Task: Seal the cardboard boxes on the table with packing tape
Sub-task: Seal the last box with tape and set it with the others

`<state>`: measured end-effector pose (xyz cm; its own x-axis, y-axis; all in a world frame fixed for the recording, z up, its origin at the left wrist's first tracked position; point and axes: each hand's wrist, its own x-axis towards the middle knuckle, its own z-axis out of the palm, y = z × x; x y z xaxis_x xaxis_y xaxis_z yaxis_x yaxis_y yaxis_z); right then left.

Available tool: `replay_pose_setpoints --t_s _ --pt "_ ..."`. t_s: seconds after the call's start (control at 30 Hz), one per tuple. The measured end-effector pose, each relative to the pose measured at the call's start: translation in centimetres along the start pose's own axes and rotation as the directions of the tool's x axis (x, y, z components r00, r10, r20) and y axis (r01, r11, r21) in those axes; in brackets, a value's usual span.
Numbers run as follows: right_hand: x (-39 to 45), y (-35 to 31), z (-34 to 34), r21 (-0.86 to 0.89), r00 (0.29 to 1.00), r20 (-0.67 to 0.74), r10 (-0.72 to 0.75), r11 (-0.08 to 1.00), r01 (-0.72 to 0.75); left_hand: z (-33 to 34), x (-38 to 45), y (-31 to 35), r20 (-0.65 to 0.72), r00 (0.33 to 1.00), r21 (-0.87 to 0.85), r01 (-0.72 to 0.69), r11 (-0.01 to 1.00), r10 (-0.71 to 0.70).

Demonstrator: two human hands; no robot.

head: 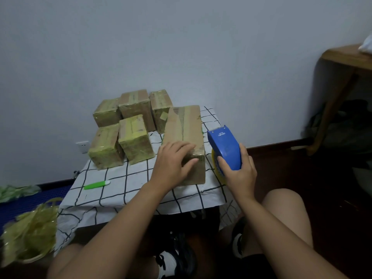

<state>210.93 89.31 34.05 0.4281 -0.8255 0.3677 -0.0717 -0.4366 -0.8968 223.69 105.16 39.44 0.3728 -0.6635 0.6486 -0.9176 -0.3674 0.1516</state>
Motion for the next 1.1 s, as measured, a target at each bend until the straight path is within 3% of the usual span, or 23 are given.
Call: replay_pose_setpoints --t_s 0.13,0.37,0.63,0.77,0.97,1.1 --pt "0.0 -0.1 -0.1 -0.004 1.0 0.001 0.002 1.0 -0.002 1.0 1.0 0.9 0.018 0.999 -0.065 0.035 0.997 -0.034" --pt "0.1 0.1 0.0 0.0 1.0 -0.005 0.001 1.0 -0.001 1.7 1.0 1.7 0.037 0.999 0.047 -0.001 0.999 -0.001" --pt "0.1 0.2 0.1 0.003 1.0 0.0 -0.005 1.0 0.005 2.6 1.6 2.9 -0.065 0.998 0.092 -0.019 0.996 0.025" --pt "0.2 0.2 0.0 0.003 1.0 0.013 -0.005 1.0 0.005 1.2 0.8 1.8 -0.009 1.0 0.043 0.025 0.999 -0.025" --pt "0.1 0.3 0.1 0.004 1.0 0.011 -0.006 1.0 0.006 -1.4 -2.2 -2.4 -0.051 0.974 0.005 0.22 0.976 -0.219" --pt "0.3 0.2 0.2 -0.003 1.0 0.011 -0.001 1.0 0.001 -1.5 -1.5 -2.4 0.003 0.99 0.09 0.141 0.986 -0.142"
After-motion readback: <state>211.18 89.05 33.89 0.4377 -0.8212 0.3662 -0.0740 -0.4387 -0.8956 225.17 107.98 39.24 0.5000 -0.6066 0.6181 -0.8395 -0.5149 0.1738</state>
